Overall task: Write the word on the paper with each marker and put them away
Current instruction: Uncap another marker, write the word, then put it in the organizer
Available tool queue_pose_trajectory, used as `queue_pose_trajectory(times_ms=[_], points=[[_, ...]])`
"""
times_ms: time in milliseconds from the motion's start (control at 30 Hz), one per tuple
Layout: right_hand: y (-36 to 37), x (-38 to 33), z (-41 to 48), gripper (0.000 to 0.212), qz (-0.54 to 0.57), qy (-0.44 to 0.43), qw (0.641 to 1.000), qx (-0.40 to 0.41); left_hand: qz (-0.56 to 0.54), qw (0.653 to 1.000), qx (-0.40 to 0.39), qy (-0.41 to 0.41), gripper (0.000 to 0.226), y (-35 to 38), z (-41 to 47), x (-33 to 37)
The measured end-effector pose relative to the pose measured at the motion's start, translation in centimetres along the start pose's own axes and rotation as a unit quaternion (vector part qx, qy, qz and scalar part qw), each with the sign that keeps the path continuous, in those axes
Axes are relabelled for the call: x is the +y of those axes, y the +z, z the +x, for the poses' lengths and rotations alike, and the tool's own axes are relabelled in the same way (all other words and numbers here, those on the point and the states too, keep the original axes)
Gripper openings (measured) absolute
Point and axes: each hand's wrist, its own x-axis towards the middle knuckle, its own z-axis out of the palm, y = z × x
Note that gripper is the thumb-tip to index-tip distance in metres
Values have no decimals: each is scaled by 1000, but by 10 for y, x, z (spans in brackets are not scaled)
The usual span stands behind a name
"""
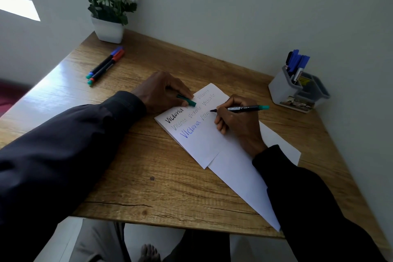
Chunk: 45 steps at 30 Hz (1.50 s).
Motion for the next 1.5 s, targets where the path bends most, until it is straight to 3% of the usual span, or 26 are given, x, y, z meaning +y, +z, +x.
queue_pose_trajectory(times_ms=[367,800,1167,1300,1433,1500], points=[[1,-2,-1,14,15,22,1000,12,6,1000,4,9,26,0,0,0],[-5,0,5,15,142,90,985,31,-13,1000,-1,3,25,0,1,0],[-21,-20,9,14,260,61,961,-69,-69,997,26,-10,21,-3,-4,8],[-30,-30,7,11,278,36,954,-104,-74,996,54,-10,19,-6,-8,15],[-33,-36,-8,26,272,30,952,-135,-101,990,92,-22,20,-9,-15,23],[-32,-37,-19,20,251,5,959,-135,-104,989,99,-24,19,-6,-21,30]])
